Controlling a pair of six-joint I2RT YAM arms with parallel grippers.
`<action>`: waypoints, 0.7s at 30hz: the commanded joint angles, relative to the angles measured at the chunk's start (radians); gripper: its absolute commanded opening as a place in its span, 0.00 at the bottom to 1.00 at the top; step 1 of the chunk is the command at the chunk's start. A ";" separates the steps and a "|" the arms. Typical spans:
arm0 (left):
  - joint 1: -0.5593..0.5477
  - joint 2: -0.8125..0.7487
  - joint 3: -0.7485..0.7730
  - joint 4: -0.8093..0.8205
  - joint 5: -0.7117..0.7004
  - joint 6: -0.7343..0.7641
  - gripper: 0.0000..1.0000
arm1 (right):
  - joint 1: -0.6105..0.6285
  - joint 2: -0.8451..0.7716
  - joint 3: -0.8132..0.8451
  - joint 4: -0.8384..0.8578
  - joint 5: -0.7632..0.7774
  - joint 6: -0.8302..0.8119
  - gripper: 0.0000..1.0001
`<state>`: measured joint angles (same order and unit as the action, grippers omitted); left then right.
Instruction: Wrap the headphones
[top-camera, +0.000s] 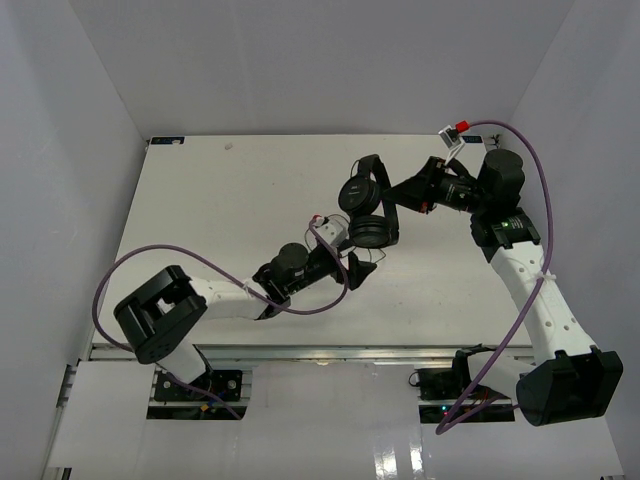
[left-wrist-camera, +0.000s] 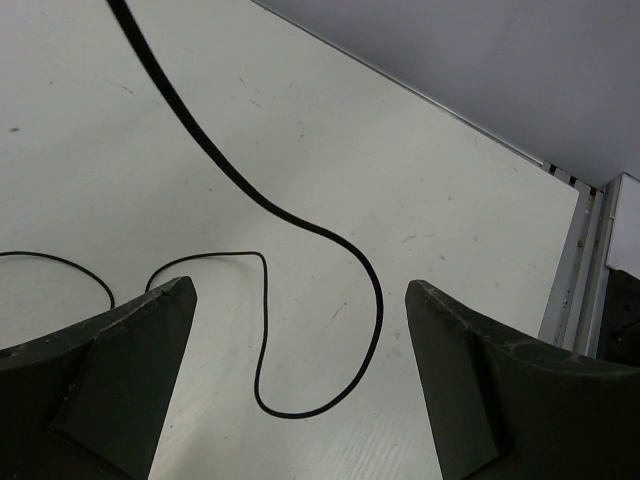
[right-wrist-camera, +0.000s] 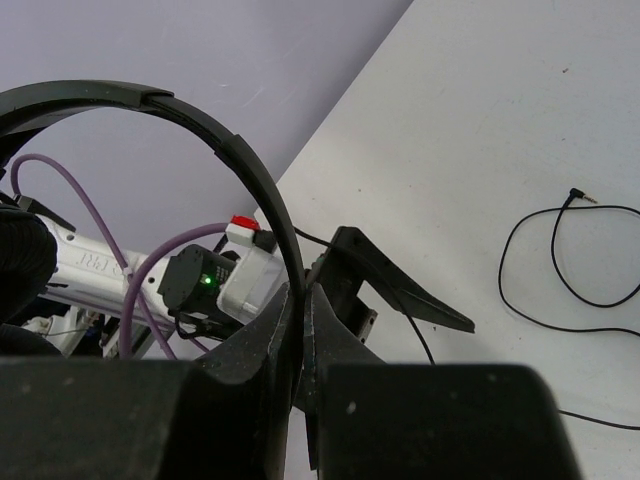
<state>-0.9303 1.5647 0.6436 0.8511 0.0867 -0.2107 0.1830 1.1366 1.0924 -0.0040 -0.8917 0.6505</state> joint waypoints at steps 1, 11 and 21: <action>-0.019 0.081 0.074 0.057 0.057 -0.043 0.92 | -0.012 -0.020 0.035 0.043 -0.009 0.042 0.08; -0.068 0.164 0.069 0.018 0.000 -0.093 0.20 | -0.043 -0.015 0.051 0.039 -0.012 0.055 0.08; -0.140 0.079 -0.026 -0.028 -0.121 -0.092 0.09 | -0.057 0.042 0.099 -0.035 0.121 0.061 0.08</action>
<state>-1.0403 1.7062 0.6214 0.8410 0.0294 -0.2974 0.1322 1.1614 1.1257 -0.0116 -0.8530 0.6880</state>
